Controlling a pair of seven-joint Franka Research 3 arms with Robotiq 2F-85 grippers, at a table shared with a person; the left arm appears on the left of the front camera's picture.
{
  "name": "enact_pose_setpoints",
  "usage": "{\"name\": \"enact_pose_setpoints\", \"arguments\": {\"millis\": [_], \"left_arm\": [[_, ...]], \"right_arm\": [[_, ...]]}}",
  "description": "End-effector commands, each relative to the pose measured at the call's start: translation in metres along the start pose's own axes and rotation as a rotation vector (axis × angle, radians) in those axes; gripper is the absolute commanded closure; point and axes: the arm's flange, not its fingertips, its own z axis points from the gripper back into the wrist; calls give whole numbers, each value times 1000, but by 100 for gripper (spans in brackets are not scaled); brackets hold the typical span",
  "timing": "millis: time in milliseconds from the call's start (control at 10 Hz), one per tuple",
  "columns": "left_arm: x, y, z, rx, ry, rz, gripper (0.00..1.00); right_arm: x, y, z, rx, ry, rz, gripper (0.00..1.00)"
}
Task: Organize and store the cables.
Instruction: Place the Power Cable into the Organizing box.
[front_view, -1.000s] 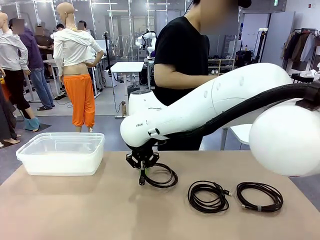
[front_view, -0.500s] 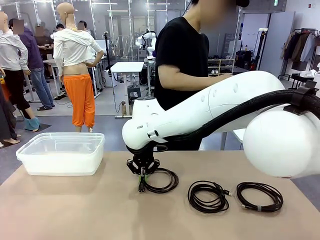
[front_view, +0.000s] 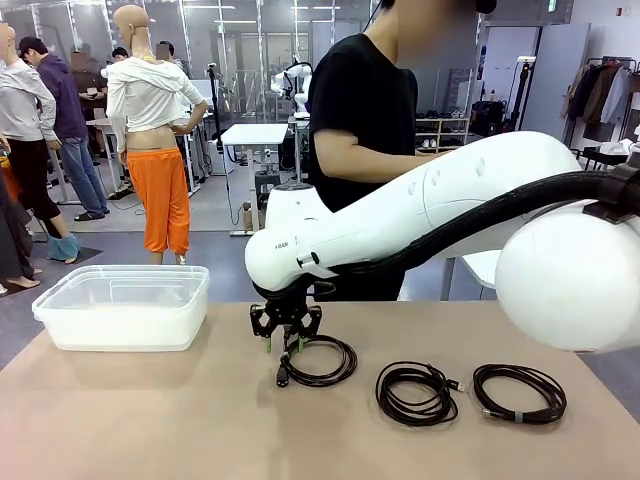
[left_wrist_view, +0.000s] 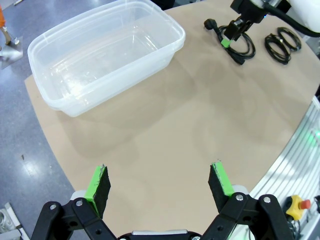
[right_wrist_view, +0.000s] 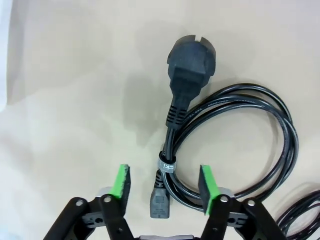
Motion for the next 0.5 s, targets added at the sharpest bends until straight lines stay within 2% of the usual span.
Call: {"name": "enact_pose_setpoints", "arguments": {"millis": [0,100,200,300,400], "left_arm": [[-1,2,1,-12,-11,-9,0],[-1,2,1,-12,-11,-9,0],[-1,2,1,-12,-11,-9,0],[-1,2,1,-12,-11,-9,0],[-1,2,1,-12,-11,-9,0]], "right_arm": [[-19,-39,25,47,-70,56,0],[-25,-63,41,75,-86,140,0],[-28,-94,60,114,-103,184,6],[-36,-124,76,164,-118,278,0],[-49,-154,92,173,-134,350,0]]}}
